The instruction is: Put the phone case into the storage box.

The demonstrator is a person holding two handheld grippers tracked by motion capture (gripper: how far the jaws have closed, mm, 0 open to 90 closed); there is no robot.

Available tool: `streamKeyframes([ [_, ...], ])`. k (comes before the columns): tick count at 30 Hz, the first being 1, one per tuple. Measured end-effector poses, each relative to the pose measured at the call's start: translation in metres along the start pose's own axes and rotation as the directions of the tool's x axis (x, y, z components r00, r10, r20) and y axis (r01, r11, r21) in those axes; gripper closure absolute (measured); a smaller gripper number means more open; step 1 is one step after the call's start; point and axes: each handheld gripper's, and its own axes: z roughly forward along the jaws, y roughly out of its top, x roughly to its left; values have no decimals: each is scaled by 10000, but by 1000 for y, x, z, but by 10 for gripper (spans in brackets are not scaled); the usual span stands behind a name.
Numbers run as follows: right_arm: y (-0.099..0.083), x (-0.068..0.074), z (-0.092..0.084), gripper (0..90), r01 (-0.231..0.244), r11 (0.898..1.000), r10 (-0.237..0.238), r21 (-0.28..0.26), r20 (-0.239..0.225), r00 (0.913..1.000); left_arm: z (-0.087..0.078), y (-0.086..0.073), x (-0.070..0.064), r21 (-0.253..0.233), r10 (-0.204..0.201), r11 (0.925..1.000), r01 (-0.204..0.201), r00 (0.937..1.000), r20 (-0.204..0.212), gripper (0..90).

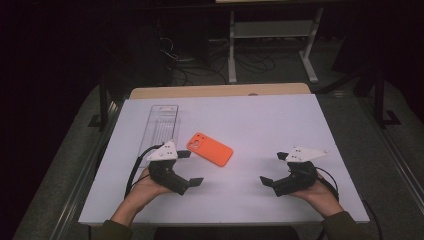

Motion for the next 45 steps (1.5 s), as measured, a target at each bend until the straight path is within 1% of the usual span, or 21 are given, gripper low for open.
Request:
streamKeyframes([
  [2,1,0,1,0,-68,10000,68,-3,0,10000,4,1,-2,133,176,9998,-176,9998,45,0],
  [3,1,0,1,0,-68,10000,68,-3,0,10000,4,1,-2,133,176,9998,-176,9998,45,0],
  [4,1,-1,3,0,-35,10000,35,59,23,10000,9,1,-4,214,251,9994,-255,9995,169,0],
  [7,4,0,5,0,6,9999,-6,128,15,10000,16,2,-6,279,124,9995,-135,9992,375,0],
  [9,5,0,6,0,0,9999,-1,125,69,10000,19,1,-7,259,53,9996,-62,9993,359,0],
  [10,6,-1,7,0,67,9999,-68,126,82,9999,21,1,-7,243,136,9996,-143,9995,299,0],
  [11,9,0,9,0,123,9997,-125,206,126,9998,25,-1,-7,336,117,9994,-125,9996,254,0],
  [12,10,-1,10,0,258,9994,-260,231,122,9996,26,-2,-7,293,76,9995,-83,9997,230,0],
  [15,14,-1,15,0,342,9991,-343,260,67,9994,24,-2,-7,294,59,9995,-64,9998,189,0],
  [16,15,-1,16,0,316,9991,-318,283,61,9995,21,-1,-6,166,132,9998,-134,9998,154,0],
  [17,16,-1,17,0,375,9989,-377,270,47,9993,21,-1,-6,166,132,9998,-134,9998,154,0],
  [21,18,-3,21,0,129,9994,-124,312,-153,9998,17,-3,-4,66,2,10000,-4,9998,192,0],
  [22,20,-5,22,0,200,9995,-196,239,-173,9997,17,-4,-4,50,-45,10000,44,9998,211,0],
  [24,22,-6,24,0,76,9997,-72,246,-183,9998,18,-4,-4,119,9,9999,-12,9997,230,0],
  [30,27,-7,28,0,191,9996,-188,216,-163,9997,18,-4,-7,125,41,9999,-44,9997,254,0],
  [32,28,-7,29,0,128,9997,-125,201,-161,9998,19,-4,-6,160,69,9998,-73,9997,232,0],
  [35,30,-9,29,0,135,9997,-132,195,-128,9998,19,-3,-7,137,54,9999,-57,9997,224,0],
  [37,34,-11,30,0,105,9998,-103,183,-92,9999,19,-3,-8,169,122,9998,-126,9997,210,0],
  [38,35,-12,31,0,169,9998,-168,135,-70,9998,19,-3,-9,172,125,9998,-128,9997,223,0],
  [44,43,-17,33,0,-32,9999,32,125,-7,10000,19,-3,-9,113,143,9998,-146,9995,267,0],
  [45,44,-17,34,0,-15,10000,15,53,-7,10000,18,-3,-9,126,253,9996,-257,9993,288,0],
])
